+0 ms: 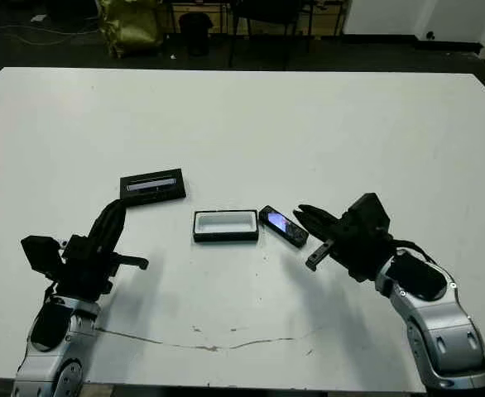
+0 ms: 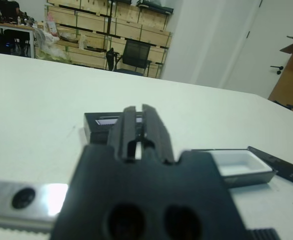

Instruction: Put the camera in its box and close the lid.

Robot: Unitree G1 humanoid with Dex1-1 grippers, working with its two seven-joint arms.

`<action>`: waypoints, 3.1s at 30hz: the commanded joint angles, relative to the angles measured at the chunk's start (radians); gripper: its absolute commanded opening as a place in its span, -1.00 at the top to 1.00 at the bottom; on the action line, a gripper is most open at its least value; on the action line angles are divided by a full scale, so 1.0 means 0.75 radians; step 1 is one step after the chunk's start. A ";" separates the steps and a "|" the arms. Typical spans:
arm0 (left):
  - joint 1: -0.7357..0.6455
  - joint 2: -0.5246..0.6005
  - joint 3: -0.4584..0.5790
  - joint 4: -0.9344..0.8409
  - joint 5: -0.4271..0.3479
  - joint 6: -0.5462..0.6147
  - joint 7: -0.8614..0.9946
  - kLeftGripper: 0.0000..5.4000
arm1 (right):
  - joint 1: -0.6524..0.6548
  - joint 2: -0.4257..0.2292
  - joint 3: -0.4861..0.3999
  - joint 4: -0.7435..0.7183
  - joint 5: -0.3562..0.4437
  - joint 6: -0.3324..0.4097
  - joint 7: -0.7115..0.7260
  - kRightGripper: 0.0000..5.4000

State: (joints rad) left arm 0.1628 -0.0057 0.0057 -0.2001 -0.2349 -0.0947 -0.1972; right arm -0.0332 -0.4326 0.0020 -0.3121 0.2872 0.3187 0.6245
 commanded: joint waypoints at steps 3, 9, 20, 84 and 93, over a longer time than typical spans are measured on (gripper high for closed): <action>0.017 0.000 -0.006 0.005 0.008 0.024 0.012 1.00 | 0.001 -0.018 0.000 -0.023 0.015 0.011 0.004 1.00; 0.020 0.002 -0.009 -0.009 0.011 0.038 0.022 1.00 | 0.001 -0.030 -0.019 -0.083 0.055 0.120 -0.010 0.90; 0.017 0.007 -0.004 0.014 -0.004 0.013 0.000 1.00 | -0.031 -0.114 0.018 -0.017 0.086 0.190 0.125 0.03; 0.008 0.010 -0.004 0.052 0.031 -0.029 -0.001 1.00 | -0.067 -0.024 0.164 0.320 -0.091 0.071 0.058 -1.00; 0.017 0.008 -0.010 0.017 0.035 0.012 0.009 1.00 | -0.067 -0.042 0.184 0.337 -0.120 0.081 0.082 -1.00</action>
State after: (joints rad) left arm 0.1638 -0.0060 0.0014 -0.1868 -0.2102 -0.1096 -0.1949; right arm -0.1029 -0.4496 0.1261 -0.0916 0.2194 0.3685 0.6789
